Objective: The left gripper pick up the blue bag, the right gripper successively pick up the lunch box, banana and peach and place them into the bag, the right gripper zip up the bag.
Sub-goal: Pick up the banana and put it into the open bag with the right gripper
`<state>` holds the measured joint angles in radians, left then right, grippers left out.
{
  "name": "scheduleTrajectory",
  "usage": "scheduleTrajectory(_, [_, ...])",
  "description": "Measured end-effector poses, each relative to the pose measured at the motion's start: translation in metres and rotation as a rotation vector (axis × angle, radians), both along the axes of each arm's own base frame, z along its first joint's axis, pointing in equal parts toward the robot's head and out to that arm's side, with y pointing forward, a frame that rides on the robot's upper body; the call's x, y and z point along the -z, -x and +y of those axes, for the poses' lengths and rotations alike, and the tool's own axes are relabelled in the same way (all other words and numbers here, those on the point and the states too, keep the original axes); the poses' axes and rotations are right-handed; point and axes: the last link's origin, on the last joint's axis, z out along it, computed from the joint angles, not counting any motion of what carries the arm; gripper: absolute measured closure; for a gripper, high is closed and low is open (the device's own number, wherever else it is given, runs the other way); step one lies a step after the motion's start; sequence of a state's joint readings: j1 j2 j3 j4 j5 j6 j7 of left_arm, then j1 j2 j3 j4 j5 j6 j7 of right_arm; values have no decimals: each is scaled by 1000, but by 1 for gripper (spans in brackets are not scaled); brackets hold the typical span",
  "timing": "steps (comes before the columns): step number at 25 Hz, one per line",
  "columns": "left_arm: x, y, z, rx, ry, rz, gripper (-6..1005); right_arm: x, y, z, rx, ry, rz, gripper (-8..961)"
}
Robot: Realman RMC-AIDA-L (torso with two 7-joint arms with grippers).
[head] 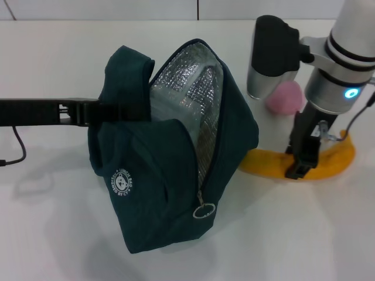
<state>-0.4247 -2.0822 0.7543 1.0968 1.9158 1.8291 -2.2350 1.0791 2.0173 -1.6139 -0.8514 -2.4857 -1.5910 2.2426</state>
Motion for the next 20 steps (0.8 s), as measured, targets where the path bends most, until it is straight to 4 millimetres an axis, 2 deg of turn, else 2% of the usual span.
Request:
scheduleTrajectory(6, [0, 0, 0, 0, 0, 0, 959, -26, -8, 4, 127, -101, 0, 540])
scheduleTrajectory(14, [0, 0, -1, 1, 3, 0, 959, -72, -6, 26, 240, -276, 203, 540])
scheduleTrajectory(20, [1, 0, -1, 1, 4, 0, 959, -96, 5, 35, 217, -377, 389, 539])
